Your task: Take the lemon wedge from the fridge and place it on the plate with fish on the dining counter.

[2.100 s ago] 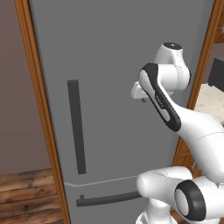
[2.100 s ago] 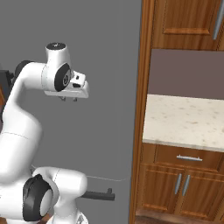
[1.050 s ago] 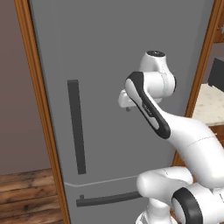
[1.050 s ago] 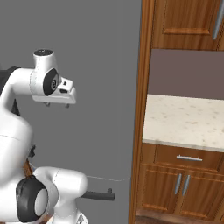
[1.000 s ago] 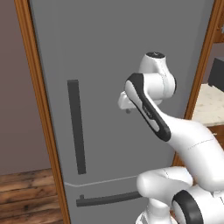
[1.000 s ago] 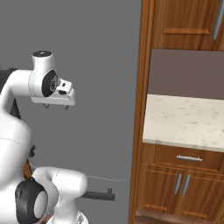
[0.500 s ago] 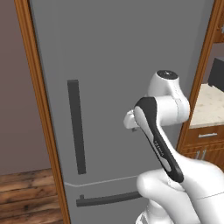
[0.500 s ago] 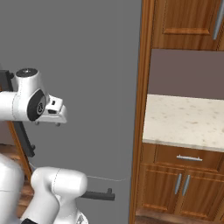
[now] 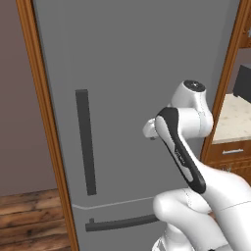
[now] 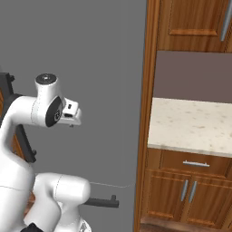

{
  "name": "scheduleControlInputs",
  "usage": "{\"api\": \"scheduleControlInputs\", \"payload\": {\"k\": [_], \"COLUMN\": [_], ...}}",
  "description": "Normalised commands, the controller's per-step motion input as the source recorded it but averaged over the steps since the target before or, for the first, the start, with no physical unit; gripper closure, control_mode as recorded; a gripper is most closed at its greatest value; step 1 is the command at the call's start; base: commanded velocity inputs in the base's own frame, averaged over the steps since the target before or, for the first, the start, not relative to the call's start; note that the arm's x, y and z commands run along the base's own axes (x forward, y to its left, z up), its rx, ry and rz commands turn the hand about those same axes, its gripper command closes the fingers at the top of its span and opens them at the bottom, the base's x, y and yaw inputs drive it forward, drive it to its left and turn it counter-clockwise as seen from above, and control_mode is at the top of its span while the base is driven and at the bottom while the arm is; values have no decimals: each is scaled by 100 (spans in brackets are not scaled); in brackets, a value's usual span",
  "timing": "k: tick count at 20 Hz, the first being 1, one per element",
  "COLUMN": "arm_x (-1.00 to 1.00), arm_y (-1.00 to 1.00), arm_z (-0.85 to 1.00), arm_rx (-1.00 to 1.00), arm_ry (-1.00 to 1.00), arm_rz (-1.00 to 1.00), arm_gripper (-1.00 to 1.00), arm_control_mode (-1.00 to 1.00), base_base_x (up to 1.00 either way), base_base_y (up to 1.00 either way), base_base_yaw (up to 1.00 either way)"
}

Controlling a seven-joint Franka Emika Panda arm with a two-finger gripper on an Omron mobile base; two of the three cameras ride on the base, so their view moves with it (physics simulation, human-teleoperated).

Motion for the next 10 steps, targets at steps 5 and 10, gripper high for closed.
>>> {"api": "scheduleControlInputs", "payload": {"k": [5, 10], "arm_x": [18, 0], "arm_y": [0, 0], "arm_z": [2, 0], "arm_rx": [0, 0], "arm_ry": [2, 0], "arm_rz": [0, 0], "arm_gripper": [-100, -100], "arm_control_mode": [-100, -100], "base_base_x": [0, 0], "base_base_y": [0, 0], "base_base_yaw": [0, 0]}}
